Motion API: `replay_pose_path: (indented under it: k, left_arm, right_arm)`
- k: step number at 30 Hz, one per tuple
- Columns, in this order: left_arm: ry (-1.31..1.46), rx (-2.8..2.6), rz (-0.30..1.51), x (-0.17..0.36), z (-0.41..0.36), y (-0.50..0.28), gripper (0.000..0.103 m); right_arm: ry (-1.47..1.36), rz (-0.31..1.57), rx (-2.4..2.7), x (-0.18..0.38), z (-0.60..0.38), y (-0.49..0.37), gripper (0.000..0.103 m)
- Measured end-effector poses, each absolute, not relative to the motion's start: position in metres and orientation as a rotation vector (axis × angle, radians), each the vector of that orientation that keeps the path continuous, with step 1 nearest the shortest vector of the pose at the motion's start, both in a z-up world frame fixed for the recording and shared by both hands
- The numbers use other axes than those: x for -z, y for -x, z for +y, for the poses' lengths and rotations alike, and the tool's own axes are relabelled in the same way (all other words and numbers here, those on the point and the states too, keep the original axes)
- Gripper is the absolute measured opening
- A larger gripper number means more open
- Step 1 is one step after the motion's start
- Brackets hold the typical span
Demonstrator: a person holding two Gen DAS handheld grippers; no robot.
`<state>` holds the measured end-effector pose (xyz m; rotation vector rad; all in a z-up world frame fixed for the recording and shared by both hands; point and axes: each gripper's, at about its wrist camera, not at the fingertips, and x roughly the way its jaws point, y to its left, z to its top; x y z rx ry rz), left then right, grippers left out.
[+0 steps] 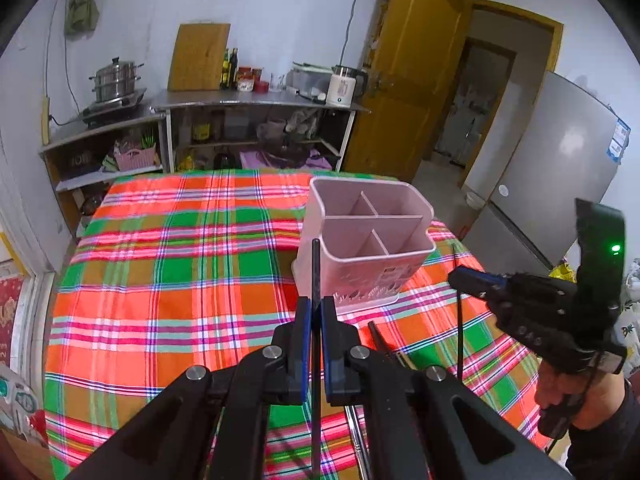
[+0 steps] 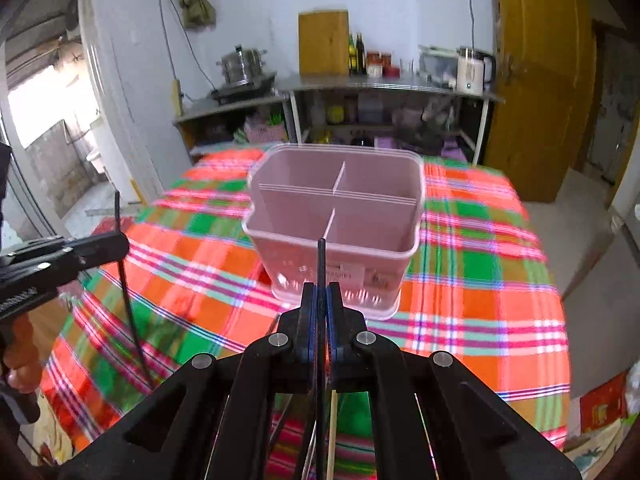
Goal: Organize utensils
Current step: 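Lift the held chopsticks with both tools and carry them over the pink basket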
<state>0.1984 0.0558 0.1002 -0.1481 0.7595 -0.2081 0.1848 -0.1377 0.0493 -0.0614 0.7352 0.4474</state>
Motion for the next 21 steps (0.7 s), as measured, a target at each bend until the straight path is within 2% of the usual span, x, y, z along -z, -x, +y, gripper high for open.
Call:
replay_pose_path:
  k: [21]
  left_arm:
    - [0.145, 0.262, 0.701, -0.17, 0.043, -0.202, 0.004]
  right_arm:
    - [0.003, 0.555, -0.45, -0.125, -0.16, -0.156, 0.004]
